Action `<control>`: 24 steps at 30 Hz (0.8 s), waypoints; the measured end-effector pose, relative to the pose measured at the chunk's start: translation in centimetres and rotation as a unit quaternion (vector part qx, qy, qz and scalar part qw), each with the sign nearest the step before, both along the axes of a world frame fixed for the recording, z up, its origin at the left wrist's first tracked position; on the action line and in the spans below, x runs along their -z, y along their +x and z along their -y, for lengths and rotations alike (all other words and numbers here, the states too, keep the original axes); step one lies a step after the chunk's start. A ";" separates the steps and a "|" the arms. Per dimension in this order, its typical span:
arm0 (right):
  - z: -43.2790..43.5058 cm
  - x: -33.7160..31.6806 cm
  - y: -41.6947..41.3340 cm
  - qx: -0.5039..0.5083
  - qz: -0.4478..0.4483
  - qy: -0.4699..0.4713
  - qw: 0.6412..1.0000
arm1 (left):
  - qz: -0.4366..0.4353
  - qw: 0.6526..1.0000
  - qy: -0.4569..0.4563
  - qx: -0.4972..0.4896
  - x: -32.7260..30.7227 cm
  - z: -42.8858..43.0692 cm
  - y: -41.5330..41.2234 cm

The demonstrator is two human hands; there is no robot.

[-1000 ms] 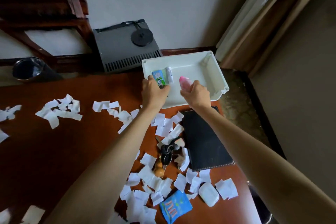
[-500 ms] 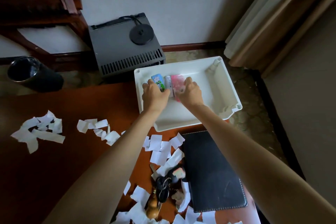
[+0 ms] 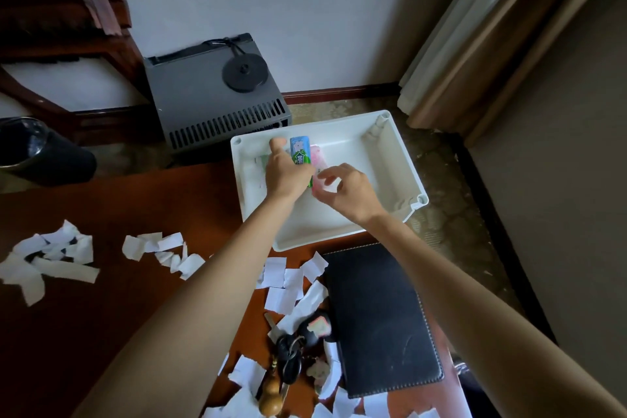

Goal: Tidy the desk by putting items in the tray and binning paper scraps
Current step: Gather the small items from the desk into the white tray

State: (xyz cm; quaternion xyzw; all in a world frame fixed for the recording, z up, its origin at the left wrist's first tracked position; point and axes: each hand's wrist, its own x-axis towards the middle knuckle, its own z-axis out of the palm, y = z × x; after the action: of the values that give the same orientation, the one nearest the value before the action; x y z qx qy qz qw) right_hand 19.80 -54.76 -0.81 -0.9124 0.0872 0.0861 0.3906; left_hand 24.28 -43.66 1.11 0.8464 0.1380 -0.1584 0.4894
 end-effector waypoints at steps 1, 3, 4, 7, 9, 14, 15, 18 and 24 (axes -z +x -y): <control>0.3 -0.1 -0.1 -0.001 0.000 0.002 1.000 | -0.009 1.000 -0.005 0.001 -0.1 0.5 0.0; 0.8 -0.1 -0.2 0.008 0.008 0.009 1.000 | -0.031 0.999 -0.007 0.004 -0.1 1.6 0.0; 1.1 -0.1 -0.2 0.018 0.011 0.013 1.000 | -0.038 0.999 -0.009 0.003 -0.1 2.1 0.1; 1.7 0.2 0.0 0.059 0.005 0.042 0.997 | -0.058 0.998 -0.034 0.002 0.0 3.2 0.2; 2.2 0.4 0.3 0.086 -0.009 0.069 0.994 | -0.061 0.997 -0.037 0.010 0.2 3.7 0.5; 3.4 1.2 1.6 0.182 -0.061 0.140 0.971 | 0.007 0.996 0.071 0.056 0.9 2.7 1.1; 3.6 1.5 1.9 0.187 -0.073 0.138 0.970 | 0.020 0.991 0.115 0.067 1.1 2.2 1.1; 3.3 2.2 2.8 0.191 -0.107 0.127 0.967 | 0.039 0.975 0.202 0.087 2.0 0.6 0.6; 1.9 3.0 4.0 0.200 -0.102 0.105 0.969 | 0.027 0.976 0.195 0.092 2.7 -0.2 0.5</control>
State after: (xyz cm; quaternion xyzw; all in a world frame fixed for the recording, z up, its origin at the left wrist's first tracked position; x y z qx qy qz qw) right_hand 23.82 -56.63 -3.76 -0.8168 0.2976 0.1079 0.4823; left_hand 24.83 -43.50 -1.61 0.9384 0.0747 -0.1499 0.3022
